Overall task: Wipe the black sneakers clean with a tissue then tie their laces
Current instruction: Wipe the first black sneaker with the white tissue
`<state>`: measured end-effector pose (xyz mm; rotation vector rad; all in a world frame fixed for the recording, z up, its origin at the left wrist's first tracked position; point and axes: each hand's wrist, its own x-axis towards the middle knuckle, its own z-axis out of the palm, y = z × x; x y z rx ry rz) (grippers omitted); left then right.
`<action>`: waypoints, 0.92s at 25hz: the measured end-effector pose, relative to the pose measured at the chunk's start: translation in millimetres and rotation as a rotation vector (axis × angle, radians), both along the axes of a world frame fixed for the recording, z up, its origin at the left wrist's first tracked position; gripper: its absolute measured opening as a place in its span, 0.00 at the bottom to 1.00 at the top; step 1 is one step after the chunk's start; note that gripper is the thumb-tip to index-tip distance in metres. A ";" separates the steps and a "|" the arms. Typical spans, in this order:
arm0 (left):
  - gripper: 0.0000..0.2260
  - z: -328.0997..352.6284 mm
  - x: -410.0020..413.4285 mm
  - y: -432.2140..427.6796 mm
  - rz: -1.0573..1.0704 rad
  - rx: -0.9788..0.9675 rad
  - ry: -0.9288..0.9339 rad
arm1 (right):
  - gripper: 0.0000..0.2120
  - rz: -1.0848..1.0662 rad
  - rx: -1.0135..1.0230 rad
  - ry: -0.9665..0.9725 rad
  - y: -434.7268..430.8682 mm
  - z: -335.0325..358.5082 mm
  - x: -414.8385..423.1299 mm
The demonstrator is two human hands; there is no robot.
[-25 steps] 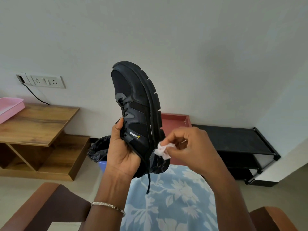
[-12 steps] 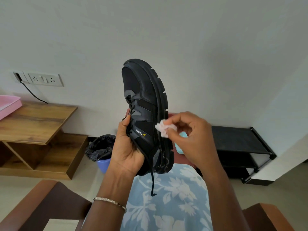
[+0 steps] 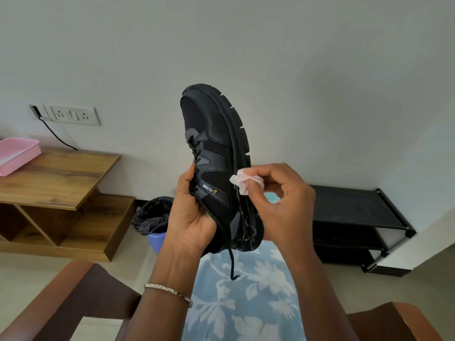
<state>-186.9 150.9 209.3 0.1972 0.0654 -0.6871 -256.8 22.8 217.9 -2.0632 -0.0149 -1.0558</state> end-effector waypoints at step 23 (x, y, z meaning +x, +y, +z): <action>0.21 -0.7 15.8 24.6 0.131 0.026 -0.082 | 0.05 0.333 -0.132 0.411 -0.8 0.7 6.1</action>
